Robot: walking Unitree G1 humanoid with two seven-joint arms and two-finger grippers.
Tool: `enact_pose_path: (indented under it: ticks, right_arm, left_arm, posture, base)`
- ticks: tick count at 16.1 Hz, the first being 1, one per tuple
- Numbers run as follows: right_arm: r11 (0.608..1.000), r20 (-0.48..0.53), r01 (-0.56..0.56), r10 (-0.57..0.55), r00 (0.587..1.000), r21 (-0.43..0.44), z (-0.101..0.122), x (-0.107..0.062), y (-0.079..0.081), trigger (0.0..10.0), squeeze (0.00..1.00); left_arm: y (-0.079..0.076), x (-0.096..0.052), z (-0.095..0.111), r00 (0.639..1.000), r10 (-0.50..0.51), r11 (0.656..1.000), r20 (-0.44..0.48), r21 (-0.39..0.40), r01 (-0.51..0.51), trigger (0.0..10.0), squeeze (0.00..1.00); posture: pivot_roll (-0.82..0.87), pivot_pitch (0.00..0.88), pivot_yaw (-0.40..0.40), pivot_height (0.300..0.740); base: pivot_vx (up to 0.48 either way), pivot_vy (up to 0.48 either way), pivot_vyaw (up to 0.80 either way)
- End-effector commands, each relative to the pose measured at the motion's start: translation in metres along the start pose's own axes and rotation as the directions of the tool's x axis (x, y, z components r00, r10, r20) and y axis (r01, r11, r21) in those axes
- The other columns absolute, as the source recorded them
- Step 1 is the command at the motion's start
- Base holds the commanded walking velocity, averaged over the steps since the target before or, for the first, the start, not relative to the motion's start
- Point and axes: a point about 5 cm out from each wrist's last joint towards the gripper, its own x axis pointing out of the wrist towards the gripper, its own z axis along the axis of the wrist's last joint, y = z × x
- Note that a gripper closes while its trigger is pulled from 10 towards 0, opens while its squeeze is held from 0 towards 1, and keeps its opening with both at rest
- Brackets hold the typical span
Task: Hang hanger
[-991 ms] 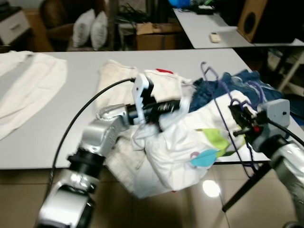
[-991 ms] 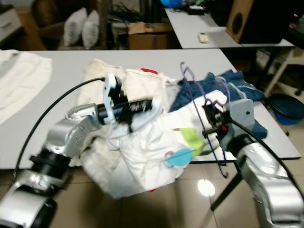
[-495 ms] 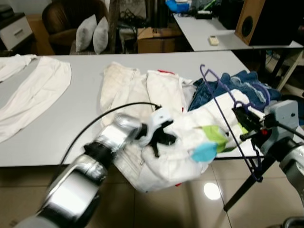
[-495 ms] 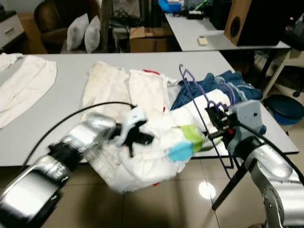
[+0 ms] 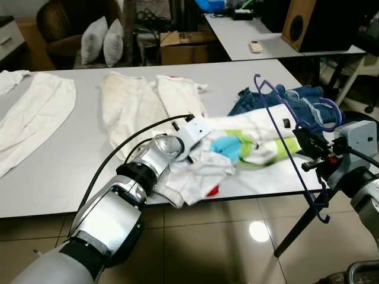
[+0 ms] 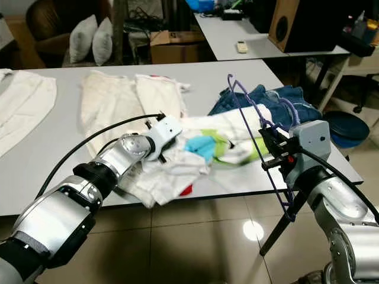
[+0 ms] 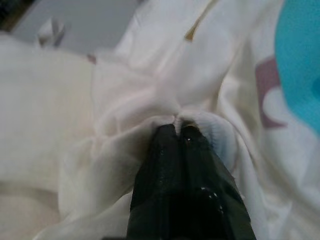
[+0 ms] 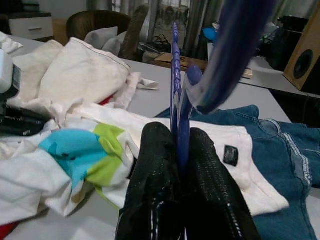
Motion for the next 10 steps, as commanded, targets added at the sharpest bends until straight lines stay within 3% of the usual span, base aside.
enact_pose_path:
  ticks: [1,2,3,4,6,7,8,9,10]
  right_arm:
    - [1.000,0.027,0.018,-0.017,0.999,-0.005,0.007,-0.001,-0.004,10.0,0.00]
    - [1.000,0.032,0.020,-0.021,0.999,0.001,0.007,-0.002,-0.004,10.0,0.00]
    - [1.000,0.037,0.021,-0.021,0.999,0.007,0.007,-0.002,-0.004,10.0,0.00]
    - [1.000,0.053,0.013,-0.014,0.999,0.016,0.009,-0.002,-0.005,10.0,0.00]
    - [0.992,0.164,-0.103,0.091,0.982,0.070,0.027,-0.008,-0.002,10.0,0.00]
    - [0.985,0.197,-0.158,0.140,0.970,0.076,0.033,-0.011,-0.001,10.0,0.00]
    - [0.987,0.199,-0.145,0.129,0.971,0.067,0.034,-0.011,-0.004,10.0,0.00]
    - [0.991,0.196,-0.115,0.101,0.975,0.065,0.033,-0.010,-0.008,10.0,0.00]
    - [0.998,0.196,-0.032,0.021,0.980,0.055,0.034,-0.007,-0.018,10.0,0.00]
  left_arm:
    - [0.004,-0.001,0.019,0.993,-0.021,0.998,0.119,-0.056,0.028,10.0,0.00]
    - [-0.003,-0.002,0.034,0.956,-0.123,0.979,0.266,-0.127,0.161,10.0,0.00]
    - [-0.005,-0.003,0.040,0.933,-0.156,0.966,0.324,-0.146,0.212,10.0,0.00]
    - [-0.006,-0.005,0.051,0.887,-0.190,0.940,0.421,-0.181,0.288,10.0,0.00]
    - [0.028,-0.017,0.094,0.834,-0.050,0.930,0.550,-0.278,0.239,10.0,0.00]
    - [0.065,-0.037,0.137,0.777,0.118,0.929,0.619,-0.346,0.134,10.0,0.00]
    - [0.086,-0.054,0.166,0.715,0.211,0.920,0.666,-0.383,0.085,10.0,0.00]
    - [0.096,-0.066,0.183,0.676,0.248,0.918,0.694,-0.392,0.065,10.0,0.00]
    - [0.117,-0.094,0.216,0.566,0.334,0.900,0.753,-0.434,0.046,10.0,0.00]
  posture:
    - [-0.31,0.000,0.066,0.740]
    - [-0.31,0.000,0.066,0.740]
    - [-0.31,0.000,0.065,0.740]
    - [-0.30,0.000,0.062,0.740]
    - [-0.29,0.000,0.038,0.740]
    - [-0.28,0.000,0.013,0.740]
    - [-0.28,0.000,0.006,0.740]
    - [-0.28,0.000,0.002,0.740]
    - [-0.28,0.000,0.001,0.740]
  base:
    - [0.000,0.000,0.00]
    - [0.000,0.000,0.00]
    - [0.000,0.000,0.00]
    - [0.000,0.000,0.00]
    - [0.000,0.000,0.00]
    - [0.000,0.000,0.00]
    - [0.000,0.000,0.00]
    - [0.000,0.000,0.00]
    - [0.000,0.000,0.00]
